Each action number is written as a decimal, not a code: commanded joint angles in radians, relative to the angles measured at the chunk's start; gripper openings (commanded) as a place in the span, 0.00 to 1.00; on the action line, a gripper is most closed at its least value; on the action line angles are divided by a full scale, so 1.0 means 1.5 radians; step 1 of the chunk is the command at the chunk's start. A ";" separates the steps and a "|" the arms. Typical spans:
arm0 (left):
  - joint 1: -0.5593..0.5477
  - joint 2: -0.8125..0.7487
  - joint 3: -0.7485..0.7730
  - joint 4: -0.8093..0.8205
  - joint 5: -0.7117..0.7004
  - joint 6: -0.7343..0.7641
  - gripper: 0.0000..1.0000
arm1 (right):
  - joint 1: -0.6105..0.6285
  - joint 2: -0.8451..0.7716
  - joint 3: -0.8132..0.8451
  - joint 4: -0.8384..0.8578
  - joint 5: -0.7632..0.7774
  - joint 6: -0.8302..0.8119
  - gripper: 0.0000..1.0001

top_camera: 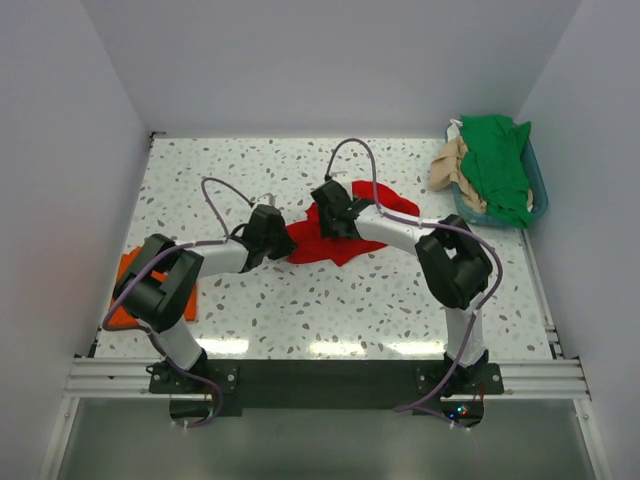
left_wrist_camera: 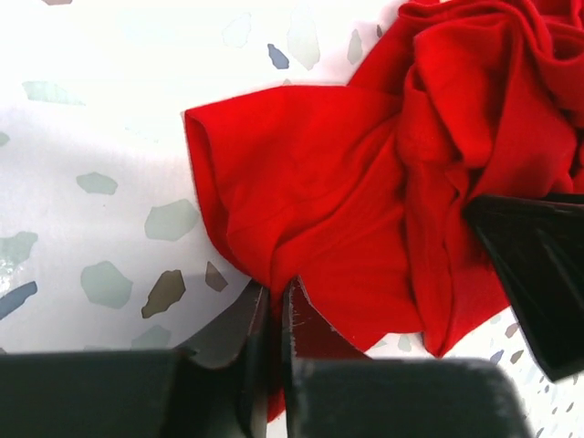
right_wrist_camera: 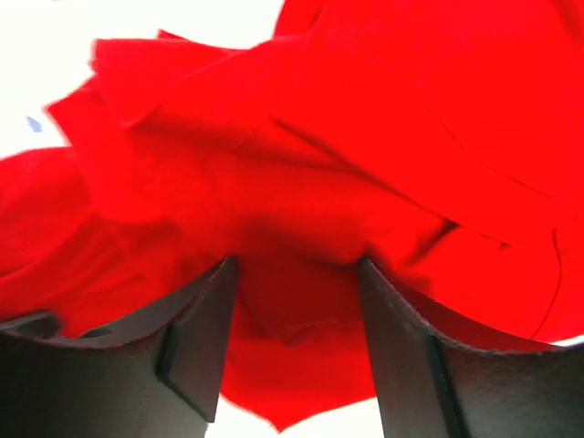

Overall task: Fold and stack the t-shirts
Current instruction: Flatten the tshirt out

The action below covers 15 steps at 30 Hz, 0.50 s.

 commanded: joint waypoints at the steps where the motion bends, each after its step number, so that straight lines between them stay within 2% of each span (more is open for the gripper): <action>1: -0.003 0.003 0.029 -0.035 -0.021 0.002 0.01 | 0.006 0.016 0.039 -0.047 0.076 -0.021 0.58; 2: -0.002 -0.001 0.031 -0.040 -0.029 0.002 0.00 | 0.005 0.015 0.040 -0.054 0.087 -0.023 0.54; 3: -0.001 -0.005 0.035 -0.048 -0.034 0.002 0.00 | 0.003 0.004 0.041 -0.058 0.107 -0.025 0.39; 5: 0.005 -0.015 0.047 -0.075 -0.054 0.002 0.00 | -0.001 -0.017 0.040 -0.060 0.116 -0.033 0.23; 6: 0.010 -0.018 0.052 -0.084 -0.056 0.002 0.00 | -0.011 -0.042 0.042 -0.067 0.116 -0.034 0.10; 7: 0.017 -0.022 0.062 -0.102 -0.057 0.004 0.00 | -0.016 -0.057 0.047 -0.072 0.116 -0.035 0.05; 9: 0.048 -0.042 0.069 -0.116 -0.054 0.002 0.00 | -0.036 -0.107 0.048 -0.089 0.113 -0.038 0.00; 11: 0.087 -0.071 0.074 -0.140 -0.049 0.007 0.00 | -0.054 -0.147 0.044 -0.101 0.097 -0.040 0.00; 15: 0.144 -0.114 0.107 -0.185 -0.048 0.023 0.00 | -0.142 -0.239 0.025 -0.115 0.038 -0.034 0.00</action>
